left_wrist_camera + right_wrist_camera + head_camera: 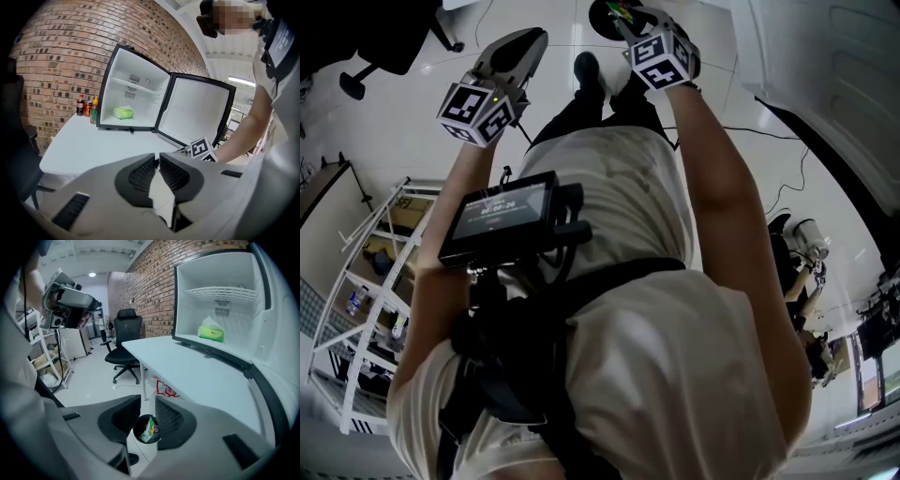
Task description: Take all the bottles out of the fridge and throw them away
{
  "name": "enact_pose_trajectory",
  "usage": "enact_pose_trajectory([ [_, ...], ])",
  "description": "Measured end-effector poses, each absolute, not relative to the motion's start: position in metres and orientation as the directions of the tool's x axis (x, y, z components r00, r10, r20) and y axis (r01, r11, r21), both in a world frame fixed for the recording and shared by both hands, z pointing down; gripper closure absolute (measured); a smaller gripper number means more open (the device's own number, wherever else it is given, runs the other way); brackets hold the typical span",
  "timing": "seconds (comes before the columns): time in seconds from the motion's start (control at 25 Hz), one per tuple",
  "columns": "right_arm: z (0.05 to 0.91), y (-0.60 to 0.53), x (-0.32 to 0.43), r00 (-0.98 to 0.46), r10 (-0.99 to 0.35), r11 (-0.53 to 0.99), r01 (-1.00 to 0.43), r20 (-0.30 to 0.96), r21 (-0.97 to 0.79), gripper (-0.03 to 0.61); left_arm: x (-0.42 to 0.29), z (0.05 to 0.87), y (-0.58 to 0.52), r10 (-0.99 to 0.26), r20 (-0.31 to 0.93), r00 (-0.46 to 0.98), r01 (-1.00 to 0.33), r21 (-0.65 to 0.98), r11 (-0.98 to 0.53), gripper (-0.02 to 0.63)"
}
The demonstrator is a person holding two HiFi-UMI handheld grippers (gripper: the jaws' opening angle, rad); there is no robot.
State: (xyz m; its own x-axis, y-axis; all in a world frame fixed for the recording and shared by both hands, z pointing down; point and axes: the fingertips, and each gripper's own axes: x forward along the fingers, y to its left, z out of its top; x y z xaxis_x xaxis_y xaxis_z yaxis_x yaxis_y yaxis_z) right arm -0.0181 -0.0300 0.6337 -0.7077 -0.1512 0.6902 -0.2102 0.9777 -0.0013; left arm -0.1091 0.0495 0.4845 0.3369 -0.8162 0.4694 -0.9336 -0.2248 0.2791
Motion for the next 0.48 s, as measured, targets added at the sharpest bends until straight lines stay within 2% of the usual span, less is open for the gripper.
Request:
enact_pose_trajectory([
  [0.48, 0.602, -0.037, -0.008, -0.77, -0.193, 0.958, -0.283, 0.608, -0.054, 0.472, -0.117, 0.483, 0.039, -0.828, 0.455, 0.329, -0.937, 0.268, -0.225, 0.569],
])
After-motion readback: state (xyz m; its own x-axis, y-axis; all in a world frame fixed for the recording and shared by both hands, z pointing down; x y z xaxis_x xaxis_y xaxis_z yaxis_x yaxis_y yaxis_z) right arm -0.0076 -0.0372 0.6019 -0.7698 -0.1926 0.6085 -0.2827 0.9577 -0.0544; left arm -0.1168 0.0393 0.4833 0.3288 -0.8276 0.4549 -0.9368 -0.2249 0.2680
